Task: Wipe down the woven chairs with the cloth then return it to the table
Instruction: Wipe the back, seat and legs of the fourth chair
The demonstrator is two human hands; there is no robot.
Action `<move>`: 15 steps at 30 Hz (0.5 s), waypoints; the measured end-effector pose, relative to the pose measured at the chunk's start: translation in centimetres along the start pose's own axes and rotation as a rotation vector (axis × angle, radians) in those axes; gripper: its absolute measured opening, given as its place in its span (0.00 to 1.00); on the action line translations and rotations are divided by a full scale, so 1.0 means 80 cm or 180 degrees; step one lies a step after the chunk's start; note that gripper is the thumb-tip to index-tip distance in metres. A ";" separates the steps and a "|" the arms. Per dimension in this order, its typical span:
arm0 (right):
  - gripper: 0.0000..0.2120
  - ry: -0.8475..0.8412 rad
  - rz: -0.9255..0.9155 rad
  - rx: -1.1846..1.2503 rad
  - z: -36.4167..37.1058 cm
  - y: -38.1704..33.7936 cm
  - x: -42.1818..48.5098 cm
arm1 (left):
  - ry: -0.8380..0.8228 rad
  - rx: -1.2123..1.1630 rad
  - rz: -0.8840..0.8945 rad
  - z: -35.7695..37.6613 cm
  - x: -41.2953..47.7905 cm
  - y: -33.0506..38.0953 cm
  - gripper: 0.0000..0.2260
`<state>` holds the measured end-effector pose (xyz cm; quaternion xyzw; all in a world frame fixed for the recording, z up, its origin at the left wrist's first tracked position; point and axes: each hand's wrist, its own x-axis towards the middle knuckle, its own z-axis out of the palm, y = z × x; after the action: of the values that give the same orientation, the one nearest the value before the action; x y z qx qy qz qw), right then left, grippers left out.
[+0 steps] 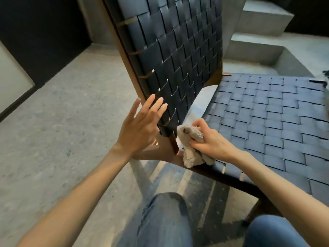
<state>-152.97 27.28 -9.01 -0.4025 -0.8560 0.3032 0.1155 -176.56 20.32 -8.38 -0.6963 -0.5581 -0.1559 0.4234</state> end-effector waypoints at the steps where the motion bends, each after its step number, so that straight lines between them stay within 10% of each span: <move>1: 0.19 0.0074 0.0070 0.0112 -0.001 -0.006 -0.001 | -0.0068 -0.0486 -0.0214 -0.004 -0.001 0.010 0.20; 9: 0.13 0.0159 0.0126 0.0525 -0.002 -0.048 -0.019 | -0.1031 -0.3085 -0.1874 -0.031 -0.018 0.064 0.23; 15: 0.04 0.0121 -0.0039 0.0388 -0.005 -0.068 -0.027 | -0.0985 -0.2486 -0.0931 -0.038 -0.021 0.021 0.09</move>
<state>-154.73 23.11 -5.30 -0.3951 -0.8360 0.3464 0.1579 -174.82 16.90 -8.39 -0.7329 -0.6069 -0.3072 0.0135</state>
